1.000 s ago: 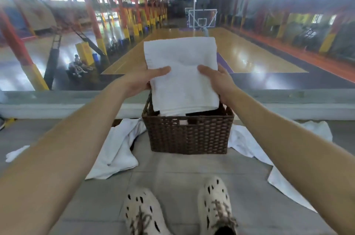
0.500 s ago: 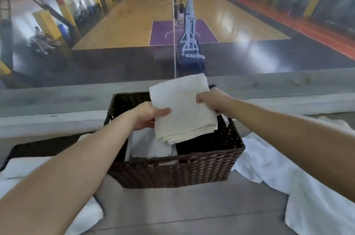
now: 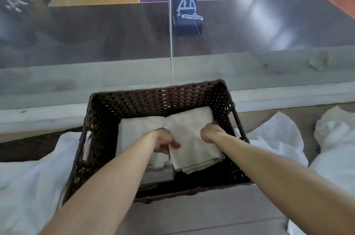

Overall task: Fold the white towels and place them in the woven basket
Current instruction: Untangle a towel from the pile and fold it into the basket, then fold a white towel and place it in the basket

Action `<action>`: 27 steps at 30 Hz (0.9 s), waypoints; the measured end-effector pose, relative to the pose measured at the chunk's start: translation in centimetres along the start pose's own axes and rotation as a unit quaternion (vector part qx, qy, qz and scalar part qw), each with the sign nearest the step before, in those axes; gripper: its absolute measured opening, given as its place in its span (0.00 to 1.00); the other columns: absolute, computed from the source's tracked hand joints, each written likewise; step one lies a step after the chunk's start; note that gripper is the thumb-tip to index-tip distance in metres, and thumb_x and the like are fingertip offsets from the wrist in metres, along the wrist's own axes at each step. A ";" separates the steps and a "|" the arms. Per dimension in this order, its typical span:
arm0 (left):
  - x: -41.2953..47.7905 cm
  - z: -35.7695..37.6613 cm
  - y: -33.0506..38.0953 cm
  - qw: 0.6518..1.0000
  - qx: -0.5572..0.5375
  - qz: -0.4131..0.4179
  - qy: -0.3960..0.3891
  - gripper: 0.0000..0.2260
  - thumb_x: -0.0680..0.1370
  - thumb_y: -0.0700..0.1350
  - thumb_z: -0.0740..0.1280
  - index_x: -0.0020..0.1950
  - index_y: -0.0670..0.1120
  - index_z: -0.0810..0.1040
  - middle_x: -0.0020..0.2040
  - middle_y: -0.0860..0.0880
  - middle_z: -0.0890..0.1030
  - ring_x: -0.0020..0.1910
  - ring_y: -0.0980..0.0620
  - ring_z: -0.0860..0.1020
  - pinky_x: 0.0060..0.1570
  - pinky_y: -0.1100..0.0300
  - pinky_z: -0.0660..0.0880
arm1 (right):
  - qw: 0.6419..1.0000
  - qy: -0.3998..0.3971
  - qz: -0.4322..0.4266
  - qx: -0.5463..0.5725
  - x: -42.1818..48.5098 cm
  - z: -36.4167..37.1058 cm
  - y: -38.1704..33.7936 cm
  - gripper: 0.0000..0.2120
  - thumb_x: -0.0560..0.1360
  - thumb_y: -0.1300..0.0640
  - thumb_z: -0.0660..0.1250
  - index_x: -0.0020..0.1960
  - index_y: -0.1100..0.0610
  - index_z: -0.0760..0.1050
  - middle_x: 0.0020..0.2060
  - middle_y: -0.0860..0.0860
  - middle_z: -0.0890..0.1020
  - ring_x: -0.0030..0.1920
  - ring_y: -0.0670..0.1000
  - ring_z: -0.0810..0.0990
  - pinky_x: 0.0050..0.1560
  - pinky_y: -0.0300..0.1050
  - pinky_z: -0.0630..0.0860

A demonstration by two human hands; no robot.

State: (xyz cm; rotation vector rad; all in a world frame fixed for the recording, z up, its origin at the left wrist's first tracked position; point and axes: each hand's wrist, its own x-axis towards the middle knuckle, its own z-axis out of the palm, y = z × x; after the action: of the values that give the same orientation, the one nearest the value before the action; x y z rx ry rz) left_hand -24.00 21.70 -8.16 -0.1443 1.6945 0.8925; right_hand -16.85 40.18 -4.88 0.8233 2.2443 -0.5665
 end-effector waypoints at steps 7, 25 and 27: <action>2.9 0.0 -1.2 0.990 0.046 0.074 0.113 0.20 0.70 0.38 0.85 0.60 0.43 0.84 0.56 0.45 0.88 0.52 0.48 0.87 0.53 0.49 0.87 | 0.997 0.008 0.001 -0.071 2.1 0.5 0.6 0.12 0.83 0.62 0.58 0.60 0.62 0.78 0.58 0.59 0.79 0.51 0.55 0.79 0.50 0.45 0.75; 1.0 2.0 -1.0 0.687 0.687 0.190 0.144 0.59 0.68 0.65 0.82 0.87 0.45 0.52 0.87 0.37 0.52 0.85 0.37 0.56 0.84 0.44 0.52 | 0.920 0.037 -0.151 -0.359 0.2 2.0 0.8 0.31 0.80 0.55 0.67 0.80 0.60 0.64 0.77 0.63 0.68 0.76 0.63 0.68 0.75 0.57 0.69; -1.3 1.8 0.9 0.698 0.677 0.185 0.141 0.53 0.71 0.62 0.81 0.86 0.46 0.57 0.85 0.39 0.60 0.82 0.38 0.64 0.80 0.45 0.63 | 0.940 0.082 -0.207 -0.258 -3.4 -0.3 1.0 0.22 0.82 0.53 0.64 0.75 0.57 0.71 0.69 0.58 0.76 0.69 0.61 0.77 0.64 0.55 0.78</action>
State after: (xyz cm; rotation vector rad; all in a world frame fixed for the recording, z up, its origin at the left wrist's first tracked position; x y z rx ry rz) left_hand -22.63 23.07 -6.71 1.1472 2.3049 -0.3409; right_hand -14.41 39.72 -2.41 0.1333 2.5658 -0.0693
